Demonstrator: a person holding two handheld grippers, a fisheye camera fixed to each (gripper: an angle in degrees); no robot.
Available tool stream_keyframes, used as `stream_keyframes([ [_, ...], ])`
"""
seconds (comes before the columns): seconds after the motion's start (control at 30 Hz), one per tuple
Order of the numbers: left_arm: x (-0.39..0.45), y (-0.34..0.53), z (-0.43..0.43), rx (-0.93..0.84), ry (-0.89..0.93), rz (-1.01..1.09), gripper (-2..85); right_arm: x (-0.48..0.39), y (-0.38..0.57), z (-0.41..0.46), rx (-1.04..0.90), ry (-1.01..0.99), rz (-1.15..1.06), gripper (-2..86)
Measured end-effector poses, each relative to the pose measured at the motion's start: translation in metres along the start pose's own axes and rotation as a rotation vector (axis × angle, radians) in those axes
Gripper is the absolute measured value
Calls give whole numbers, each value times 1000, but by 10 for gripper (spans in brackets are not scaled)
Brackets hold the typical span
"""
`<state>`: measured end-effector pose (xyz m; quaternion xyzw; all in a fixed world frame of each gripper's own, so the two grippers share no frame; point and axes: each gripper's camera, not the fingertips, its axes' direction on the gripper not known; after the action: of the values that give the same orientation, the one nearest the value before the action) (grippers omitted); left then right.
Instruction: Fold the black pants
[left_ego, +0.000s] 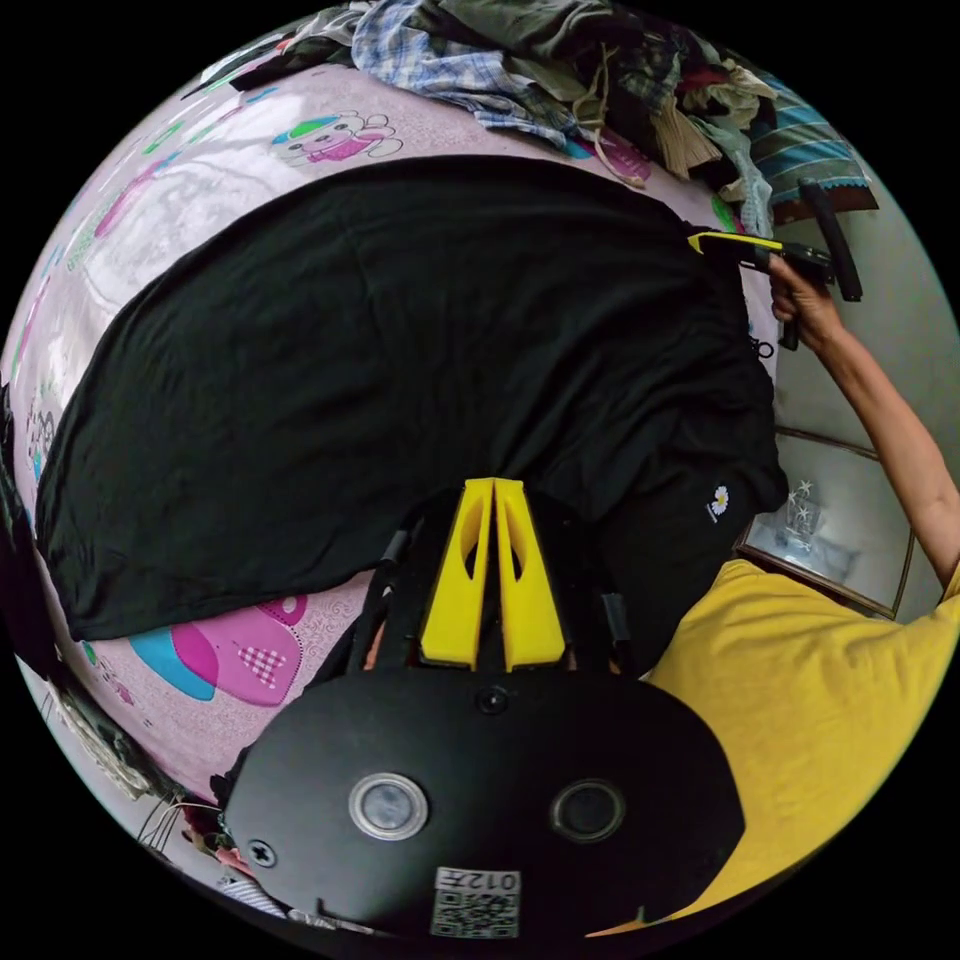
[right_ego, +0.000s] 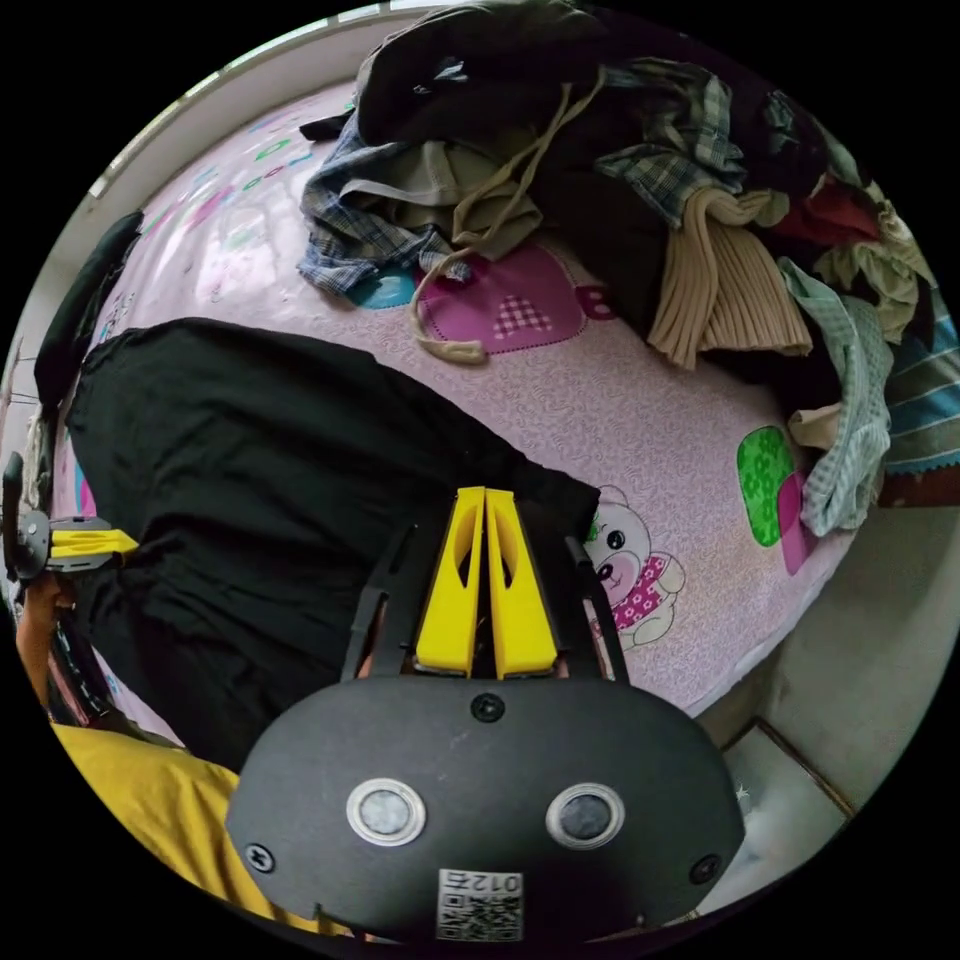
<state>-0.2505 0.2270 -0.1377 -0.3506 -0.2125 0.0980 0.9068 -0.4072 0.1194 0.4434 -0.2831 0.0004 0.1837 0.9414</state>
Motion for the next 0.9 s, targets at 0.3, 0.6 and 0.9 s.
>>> stream_keyframes([
  [0.3, -12, 46, -52, 116, 0, -59, 3, 11, 11, -12, 36, -51, -34, -1],
  [0.6, -51, 256, -84, 187, 33, -404, 4, -54, 145, 6, -54, -328, -276, -1],
  [0.9, -75, 445, -34, 121, 74, -687, 4, -77, 193, 49, -119, -222, -351, 0],
])
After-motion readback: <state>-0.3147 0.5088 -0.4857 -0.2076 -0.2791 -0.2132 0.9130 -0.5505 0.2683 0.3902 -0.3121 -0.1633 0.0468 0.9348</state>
